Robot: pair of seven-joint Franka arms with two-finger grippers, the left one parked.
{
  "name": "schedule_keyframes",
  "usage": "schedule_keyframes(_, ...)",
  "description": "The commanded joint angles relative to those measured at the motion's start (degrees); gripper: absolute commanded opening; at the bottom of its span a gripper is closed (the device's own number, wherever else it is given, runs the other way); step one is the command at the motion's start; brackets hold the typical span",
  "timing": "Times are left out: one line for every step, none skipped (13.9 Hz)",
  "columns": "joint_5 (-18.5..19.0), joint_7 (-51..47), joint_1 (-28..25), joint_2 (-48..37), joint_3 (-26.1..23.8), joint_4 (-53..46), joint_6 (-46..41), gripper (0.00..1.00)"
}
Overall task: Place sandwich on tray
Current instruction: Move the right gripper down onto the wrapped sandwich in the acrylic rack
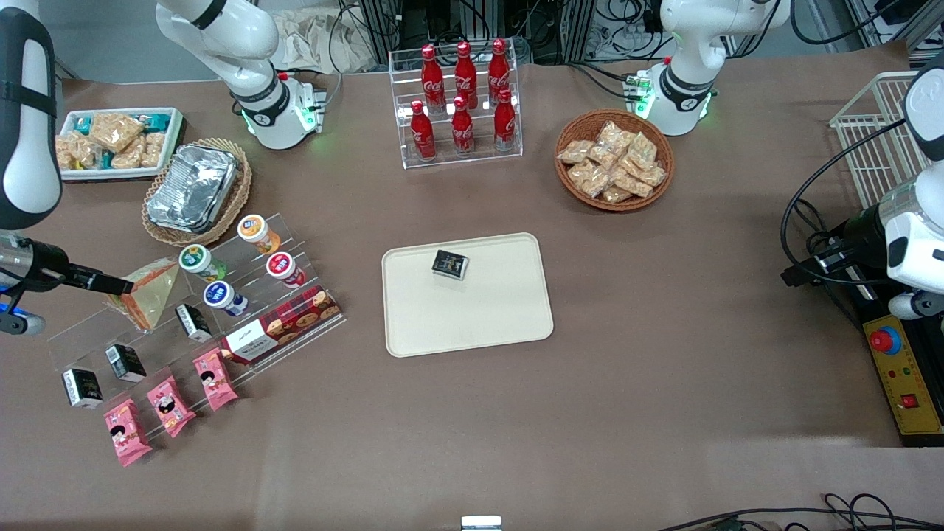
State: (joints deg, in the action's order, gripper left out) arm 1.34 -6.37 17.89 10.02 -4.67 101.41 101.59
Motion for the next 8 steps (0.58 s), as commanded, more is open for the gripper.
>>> schedule_keyframes(1.2, 3.6, 1.6, -0.2, -0.5, 2.7, 4.1, 0.99)
schedule_keyframes(1.1, 3.9, 1.9, 0.2, -0.5, 3.2, 4.9, 0.99)
schedule_keyframes(1.2, 3.9, 1.9, 0.4, -0.5, 3.4, 5.7, 0.99)
schedule_keyframes(1.2, 4.0, 2.0, 0.9, -0.5, 3.5, 6.2, 0.99)
schedule_keyframes(1.2, 4.1, 2.1, 1.2, -0.5, 3.7, 6.7, 0.99)
schedule_keyframes(1.2, 4.3, 2.1, 1.3, -0.5, 3.9, 7.0, 0.99)
schedule_keyframes(1.2, 4.4, 2.2, 1.5, -0.4, 4.2, 7.4, 0.99)
schedule_keyframes(1.2, 4.4, 2.3, 1.8, -0.5, 4.7, 7.7, 0.99)
